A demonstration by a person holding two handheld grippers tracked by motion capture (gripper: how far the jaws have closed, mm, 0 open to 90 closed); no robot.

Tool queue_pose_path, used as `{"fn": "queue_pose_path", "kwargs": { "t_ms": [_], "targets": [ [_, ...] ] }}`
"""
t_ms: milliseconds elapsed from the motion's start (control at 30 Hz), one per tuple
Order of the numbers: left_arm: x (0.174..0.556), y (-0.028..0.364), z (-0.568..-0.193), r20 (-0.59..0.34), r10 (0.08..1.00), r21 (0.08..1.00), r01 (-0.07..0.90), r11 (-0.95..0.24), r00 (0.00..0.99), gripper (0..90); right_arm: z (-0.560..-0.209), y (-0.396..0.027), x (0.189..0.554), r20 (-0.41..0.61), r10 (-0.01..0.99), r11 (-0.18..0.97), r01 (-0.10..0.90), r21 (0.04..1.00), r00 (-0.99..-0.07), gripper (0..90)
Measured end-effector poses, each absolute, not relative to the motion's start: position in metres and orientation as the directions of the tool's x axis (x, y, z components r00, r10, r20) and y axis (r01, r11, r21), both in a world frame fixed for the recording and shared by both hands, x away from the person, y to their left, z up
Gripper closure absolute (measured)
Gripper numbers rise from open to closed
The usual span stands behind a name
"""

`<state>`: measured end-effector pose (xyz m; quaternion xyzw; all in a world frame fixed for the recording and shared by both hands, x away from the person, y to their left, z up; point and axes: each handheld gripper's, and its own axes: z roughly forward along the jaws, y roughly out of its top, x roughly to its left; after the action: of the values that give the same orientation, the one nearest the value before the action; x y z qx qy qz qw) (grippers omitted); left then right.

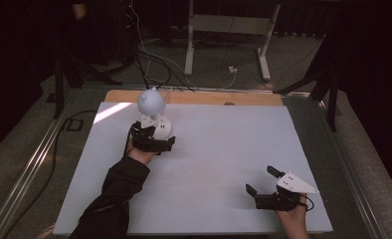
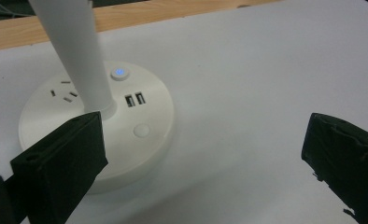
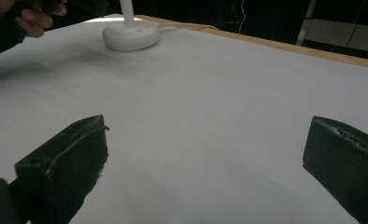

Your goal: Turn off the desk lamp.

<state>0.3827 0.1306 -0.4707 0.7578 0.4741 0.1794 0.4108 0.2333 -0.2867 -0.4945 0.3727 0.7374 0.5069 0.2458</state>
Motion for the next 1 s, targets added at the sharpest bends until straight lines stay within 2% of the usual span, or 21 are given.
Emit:
{"fn": "queue_pose_path", "kwargs": {
  "t_ms": [333, 1000],
  "targets": [
    [0.363, 0.14, -0.463, -0.13, 0.842, 0.786, 0.572, -0.234, 0.523, 0.5, -0.494, -0.286, 0.233, 0.013, 0.798, 0.209, 0.298, 0.931, -0.602, 0.0],
    [0.32, 0.176, -0.472, -0.11, 0.85, 0.768, 0.587, -0.257, 0.515, 0.5, -0.493, -0.285, 0.232, 0.009, 0.796, 0.213, 0.294, 0.932, -0.605, 0.0]
  ]
}}
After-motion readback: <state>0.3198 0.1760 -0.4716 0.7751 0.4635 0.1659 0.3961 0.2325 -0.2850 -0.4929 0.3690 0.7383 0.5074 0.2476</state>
